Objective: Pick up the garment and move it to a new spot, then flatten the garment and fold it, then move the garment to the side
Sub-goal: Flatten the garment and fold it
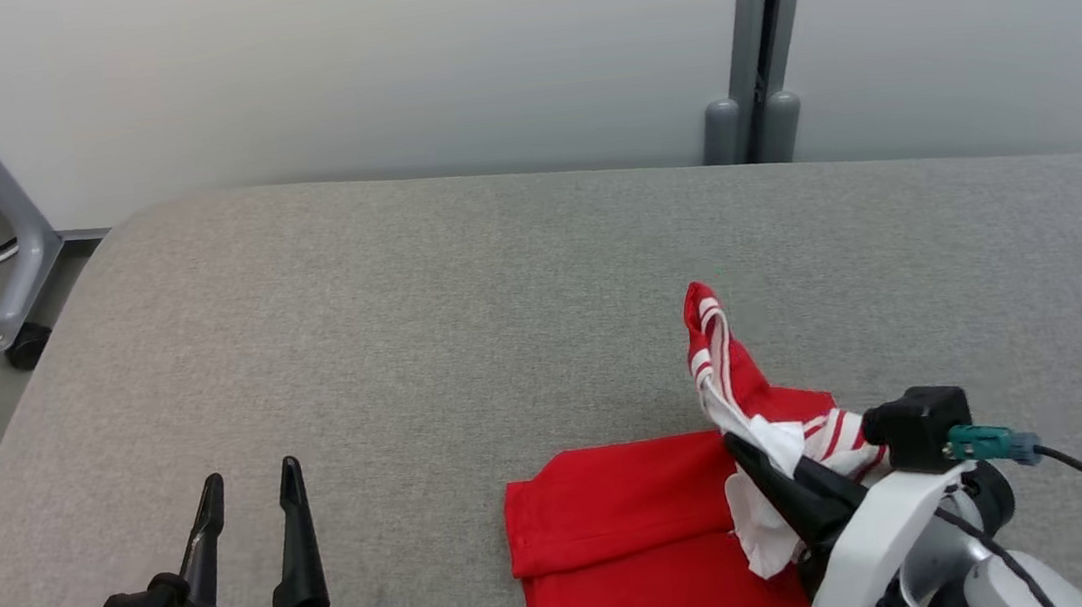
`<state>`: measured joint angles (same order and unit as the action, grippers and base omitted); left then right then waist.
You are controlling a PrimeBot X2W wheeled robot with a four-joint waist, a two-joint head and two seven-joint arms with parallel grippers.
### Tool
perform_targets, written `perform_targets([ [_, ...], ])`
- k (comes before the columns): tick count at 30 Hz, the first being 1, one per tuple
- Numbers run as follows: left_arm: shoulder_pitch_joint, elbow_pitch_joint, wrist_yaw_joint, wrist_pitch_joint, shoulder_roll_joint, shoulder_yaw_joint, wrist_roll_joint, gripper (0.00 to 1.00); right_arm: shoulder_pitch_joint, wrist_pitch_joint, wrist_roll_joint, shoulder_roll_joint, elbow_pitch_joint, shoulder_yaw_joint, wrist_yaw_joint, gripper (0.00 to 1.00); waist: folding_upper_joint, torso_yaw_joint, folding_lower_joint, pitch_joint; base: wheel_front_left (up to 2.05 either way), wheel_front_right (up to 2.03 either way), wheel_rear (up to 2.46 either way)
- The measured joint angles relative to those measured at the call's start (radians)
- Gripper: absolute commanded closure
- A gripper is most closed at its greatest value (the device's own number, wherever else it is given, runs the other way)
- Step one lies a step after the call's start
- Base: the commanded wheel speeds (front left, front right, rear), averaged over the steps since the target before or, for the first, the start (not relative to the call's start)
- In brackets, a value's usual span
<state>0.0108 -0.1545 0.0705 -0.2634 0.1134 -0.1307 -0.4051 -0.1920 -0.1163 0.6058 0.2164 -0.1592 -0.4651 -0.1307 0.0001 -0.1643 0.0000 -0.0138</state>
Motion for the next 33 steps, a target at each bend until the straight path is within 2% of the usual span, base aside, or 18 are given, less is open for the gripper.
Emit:
perform_targets([
  [10, -0.017, -0.03, -0.016, 0.0, -0.007, -0.005, 0.0, 0.0, -0.053, -0.055, 0.01, -0.093, -0.17, -0.039, 0.0, 1.0, 0.0, -0.091, 0.0, -0.014, 0.0, 0.0, 0.0],
  [17, -0.023, -0.039, -0.018, 0.0, -0.013, 0.002, 0.003, 0.0, -0.112, -0.031, 0.032, -0.139, -0.273, -0.089, 0.0, 1.0, 0.0, -0.105, 0.0, -0.033, 0.0, 0.0, 0.0],
  [18, -0.025, -0.04, -0.018, 0.0, -0.014, 0.003, 0.005, 0.0, -0.118, -0.023, 0.038, -0.143, -0.284, -0.1, 0.0, 0.98, 0.0, -0.104, 0.0, -0.035, 0.0, 0.0, 0.0],
  [19, -0.026, -0.042, -0.02, 0.0, -0.014, 0.005, 0.008, 0.0, -0.126, -0.019, 0.044, -0.147, -0.295, -0.11, 0.0, 0.85, 0.0, -0.102, 0.0, -0.036, 0.0, 0.0, 0.0],
  [20, -0.028, -0.043, -0.021, 0.0, -0.014, 0.006, 0.008, 0.0, -0.132, -0.008, 0.058, -0.148, -0.301, -0.122, 0.0, 0.65, 0.0, -0.1, 0.0, -0.038, 0.0, 0.0, 0.0],
  [21, -0.03, -0.045, -0.022, 0.0, -0.014, 0.006, 0.008, 0.0, -0.136, 0.001, 0.075, -0.151, -0.305, -0.13, 0.0, 0.5, 0.0, -0.097, 0.0, -0.039, 0.0, 0.0, 0.0],
  [22, -0.034, -0.047, -0.023, 0.0, -0.015, 0.007, 0.009, 0.0, -0.142, 0.009, 0.085, -0.154, -0.309, -0.139, 0.0, 0.0, 0.0, -0.093, 0.0, -0.04, 0.0, 0.0, 0.0],
  [26, -0.036, -0.051, -0.026, 0.0, -0.014, 0.012, 0.009, 0.0, -0.163, 0.061, 0.137, -0.157, -0.296, -0.163, 0.0, 0.0, 0.0, -0.072, 0.0, -0.04, 0.0, 0.0, 0.0],
  [29, -0.036, -0.05, -0.026, 0.0, -0.014, 0.017, 0.01, 0.0, -0.174, 0.116, 0.192, -0.148, -0.234, -0.156, 0.0, 0.0, -0.0001, -0.052, 0.0, -0.038, 0.0, 0.0, 0.0],
  [33, -0.035, -0.047, -0.026, 0.0, -0.013, 0.026, 0.011, 0.0, -0.178, 0.177, 0.231, -0.075, -0.141, -0.11, 0.0, 0.0, 0.0, -0.023, 0.0, -0.031, 0.0, 0.0, 0.0],
])
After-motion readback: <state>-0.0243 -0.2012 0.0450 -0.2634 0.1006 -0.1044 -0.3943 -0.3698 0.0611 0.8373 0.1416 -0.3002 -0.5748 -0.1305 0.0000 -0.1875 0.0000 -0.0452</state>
